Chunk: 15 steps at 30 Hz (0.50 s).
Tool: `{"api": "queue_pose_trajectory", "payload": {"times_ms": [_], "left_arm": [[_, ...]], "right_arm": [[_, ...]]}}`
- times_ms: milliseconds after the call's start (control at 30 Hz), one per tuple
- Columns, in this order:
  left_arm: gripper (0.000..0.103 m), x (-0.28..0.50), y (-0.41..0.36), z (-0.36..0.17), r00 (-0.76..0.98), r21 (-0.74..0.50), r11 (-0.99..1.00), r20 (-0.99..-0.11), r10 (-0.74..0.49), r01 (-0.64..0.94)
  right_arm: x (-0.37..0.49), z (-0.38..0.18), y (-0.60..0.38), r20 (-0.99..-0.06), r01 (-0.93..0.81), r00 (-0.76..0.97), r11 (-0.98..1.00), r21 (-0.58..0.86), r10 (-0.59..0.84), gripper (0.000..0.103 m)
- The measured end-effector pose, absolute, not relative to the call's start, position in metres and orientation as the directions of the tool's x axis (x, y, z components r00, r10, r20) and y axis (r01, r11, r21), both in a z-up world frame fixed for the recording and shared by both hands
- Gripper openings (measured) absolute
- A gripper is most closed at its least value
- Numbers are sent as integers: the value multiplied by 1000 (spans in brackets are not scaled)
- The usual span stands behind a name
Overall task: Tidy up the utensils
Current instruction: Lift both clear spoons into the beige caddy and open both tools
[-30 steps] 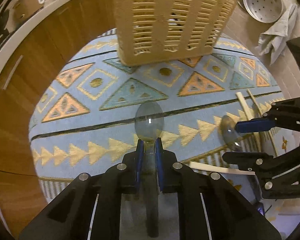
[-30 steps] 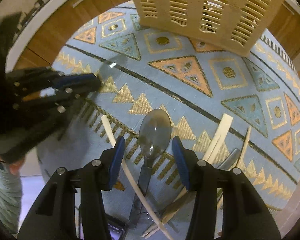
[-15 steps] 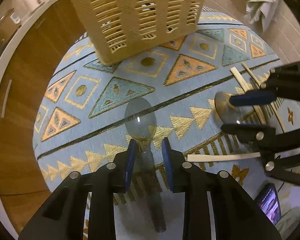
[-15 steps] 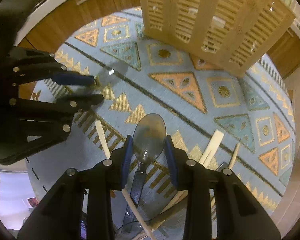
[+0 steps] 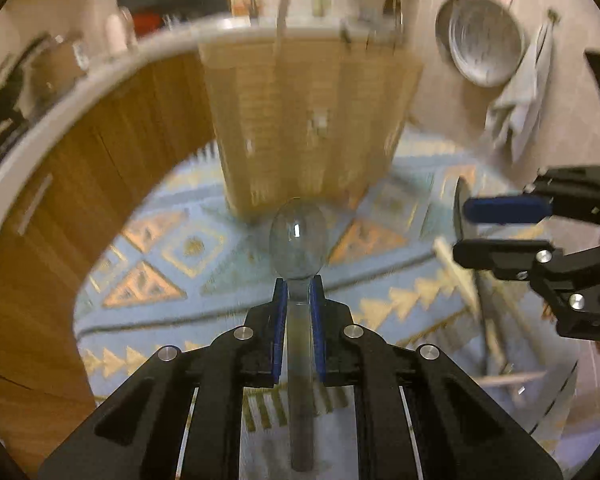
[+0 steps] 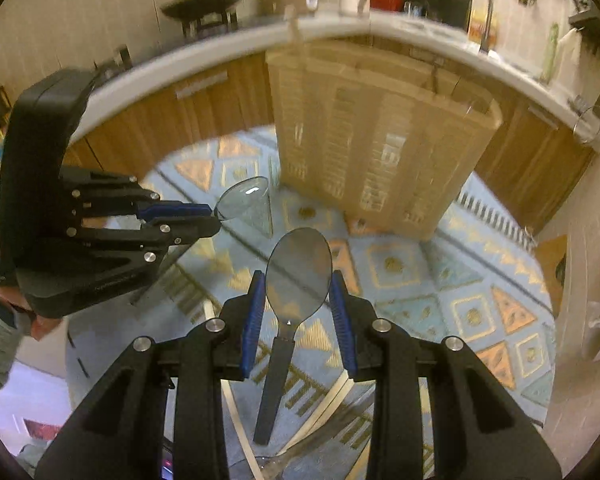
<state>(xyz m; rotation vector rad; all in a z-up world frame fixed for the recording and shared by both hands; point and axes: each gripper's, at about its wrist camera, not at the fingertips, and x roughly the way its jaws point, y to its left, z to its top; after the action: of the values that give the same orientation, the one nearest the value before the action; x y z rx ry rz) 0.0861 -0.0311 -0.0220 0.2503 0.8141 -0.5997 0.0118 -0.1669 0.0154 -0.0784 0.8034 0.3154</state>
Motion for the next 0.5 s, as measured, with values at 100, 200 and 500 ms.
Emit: {"api": "queue_pose_trajectory", "payload": {"times_ms": [100, 200, 500], "left_arm": [[10, 75, -30, 7, 608, -29, 811, -646, -461, 584], [10, 65, -33, 28, 659, -46, 816, -565, -497, 576], [10, 61, -23, 103, 800, -125, 848, -284, -529, 516]], "right_arm": [[3, 32, -174, -649, -310, 708, 948, 68, 278, 30], [-3, 49, -178, -573, -299, 770, 952, 67, 282, 30], [-1, 103, -208, -370, -224, 893, 967, 122, 254, 30]]}}
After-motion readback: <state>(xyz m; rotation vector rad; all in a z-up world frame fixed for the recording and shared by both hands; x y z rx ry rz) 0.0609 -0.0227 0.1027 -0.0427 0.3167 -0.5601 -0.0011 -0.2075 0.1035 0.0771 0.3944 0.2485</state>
